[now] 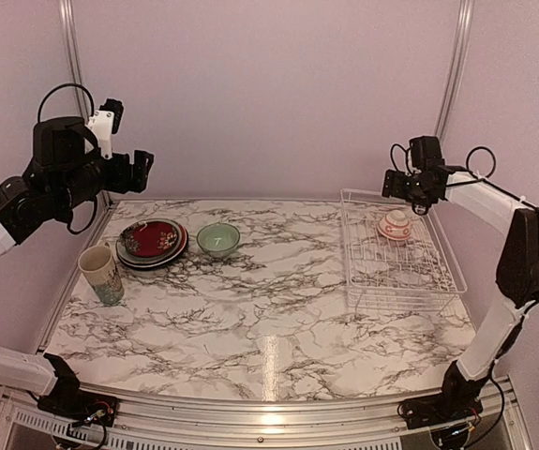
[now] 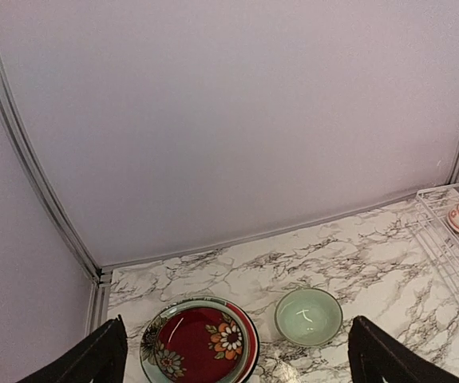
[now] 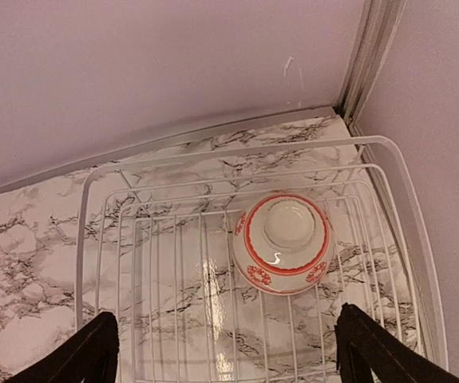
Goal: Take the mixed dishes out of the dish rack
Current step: Grab the bowl from the dish rack.
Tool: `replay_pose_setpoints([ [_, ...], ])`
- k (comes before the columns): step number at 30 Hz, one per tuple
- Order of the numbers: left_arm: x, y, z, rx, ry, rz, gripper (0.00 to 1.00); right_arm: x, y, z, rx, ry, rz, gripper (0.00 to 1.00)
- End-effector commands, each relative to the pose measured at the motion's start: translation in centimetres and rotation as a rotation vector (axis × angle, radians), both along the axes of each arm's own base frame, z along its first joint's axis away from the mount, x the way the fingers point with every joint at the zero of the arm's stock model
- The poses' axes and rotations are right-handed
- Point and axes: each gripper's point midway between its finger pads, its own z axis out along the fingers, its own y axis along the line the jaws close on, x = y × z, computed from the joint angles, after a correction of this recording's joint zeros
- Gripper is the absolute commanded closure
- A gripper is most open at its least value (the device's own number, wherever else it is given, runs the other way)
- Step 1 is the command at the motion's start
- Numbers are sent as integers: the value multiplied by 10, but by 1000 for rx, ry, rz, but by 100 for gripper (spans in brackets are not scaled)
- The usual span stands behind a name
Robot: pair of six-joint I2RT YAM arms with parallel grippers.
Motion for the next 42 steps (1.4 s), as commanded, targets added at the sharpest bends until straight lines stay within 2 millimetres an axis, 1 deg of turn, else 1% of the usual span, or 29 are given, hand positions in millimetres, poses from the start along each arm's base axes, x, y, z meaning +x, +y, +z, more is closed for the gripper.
replay_pose_setpoints([
  [1,4,20,-10,78,-44,97,1,10,-25,-30,-104,108,-70,9],
  [3,3,22,-12,78,-46,100,1,19,-30,-37,-84,109,-68,8],
  [7,-1,29,-11,78,-61,114,1,38,-33,-50,-101,126,-75,8],
  [11,-3,34,-10,66,-76,121,1,53,-47,-71,-104,156,-109,8],
  [15,-4,33,-11,49,-76,104,1,68,-65,-94,-77,190,-142,10],
  [19,-2,30,-16,53,-62,94,1,80,-69,-101,-81,183,-136,10],
  [22,-1,28,-19,56,-52,88,1,86,-73,-114,-100,207,-144,11],
  [26,-1,26,-20,49,-47,77,1,92,-75,-123,-102,220,-146,15],
  [31,1,23,-23,51,-37,66,1,93,-75,-127,-103,224,-139,20],
  [37,0,22,-24,46,-34,58,1,93,-74,-132,-105,234,-129,32],
  [40,0,22,-23,43,-34,55,1,91,-74,-133,-104,240,-132,35],
  [42,0,21,-24,44,-32,55,1,89,-74,-132,-98,238,-132,36],
])
